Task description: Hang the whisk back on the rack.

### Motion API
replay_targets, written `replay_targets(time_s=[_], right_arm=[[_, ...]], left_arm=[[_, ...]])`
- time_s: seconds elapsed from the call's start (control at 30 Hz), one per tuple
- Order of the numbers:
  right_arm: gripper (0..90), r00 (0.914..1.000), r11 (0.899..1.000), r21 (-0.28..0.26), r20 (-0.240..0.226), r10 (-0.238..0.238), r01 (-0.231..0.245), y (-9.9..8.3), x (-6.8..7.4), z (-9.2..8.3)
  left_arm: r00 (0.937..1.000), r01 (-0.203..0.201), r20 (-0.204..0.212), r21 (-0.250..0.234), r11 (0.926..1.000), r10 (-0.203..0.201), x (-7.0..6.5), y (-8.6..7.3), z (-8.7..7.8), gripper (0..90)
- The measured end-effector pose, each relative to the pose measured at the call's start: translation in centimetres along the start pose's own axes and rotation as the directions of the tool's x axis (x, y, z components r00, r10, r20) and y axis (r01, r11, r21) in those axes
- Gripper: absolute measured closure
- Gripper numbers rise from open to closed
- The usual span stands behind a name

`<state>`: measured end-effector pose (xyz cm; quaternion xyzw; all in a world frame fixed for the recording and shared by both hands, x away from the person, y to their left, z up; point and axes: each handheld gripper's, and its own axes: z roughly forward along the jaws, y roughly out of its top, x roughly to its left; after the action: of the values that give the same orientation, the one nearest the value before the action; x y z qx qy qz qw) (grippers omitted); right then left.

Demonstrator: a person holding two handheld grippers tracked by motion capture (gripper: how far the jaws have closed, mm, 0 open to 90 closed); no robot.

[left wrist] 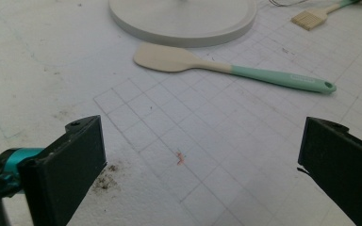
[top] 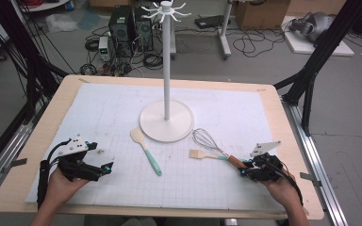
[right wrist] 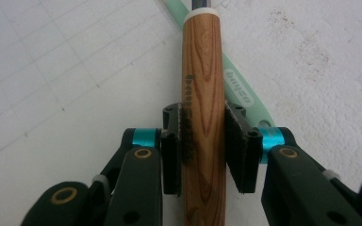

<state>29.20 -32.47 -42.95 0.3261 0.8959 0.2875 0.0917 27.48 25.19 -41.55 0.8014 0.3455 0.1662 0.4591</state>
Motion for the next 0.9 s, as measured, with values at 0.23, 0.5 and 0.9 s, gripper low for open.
replay_targets(time_s=[0.23, 0.5, 0.9], right_arm=[[70.9, 0.9999, 1.000, -0.009, -0.010, 0.004, -0.004, 0.0, -0.2, -0.1], [70.9, 0.9996, 0.999, -0.048, -0.028, 0.008, -0.009, -0.2, 0.0, -0.5], [70.7, 0.9967, 0.997, -0.061, -0.058, -0.056, 0.052, 2.3, 1.5, -1.1]], left_arm=[[0.9999, 0.010, -0.006, -0.008, 0.9999, -0.010, 0.1, 0.0, -0.2, 1.7], [1.0000, 0.005, -0.005, -0.004, 1.0000, -0.005, 0.1, 0.0, -0.2, 1.7], [1.0000, -0.007, 0.003, -0.025, 0.9997, 0.007, -0.3, 0.5, -0.5, 1.8]])
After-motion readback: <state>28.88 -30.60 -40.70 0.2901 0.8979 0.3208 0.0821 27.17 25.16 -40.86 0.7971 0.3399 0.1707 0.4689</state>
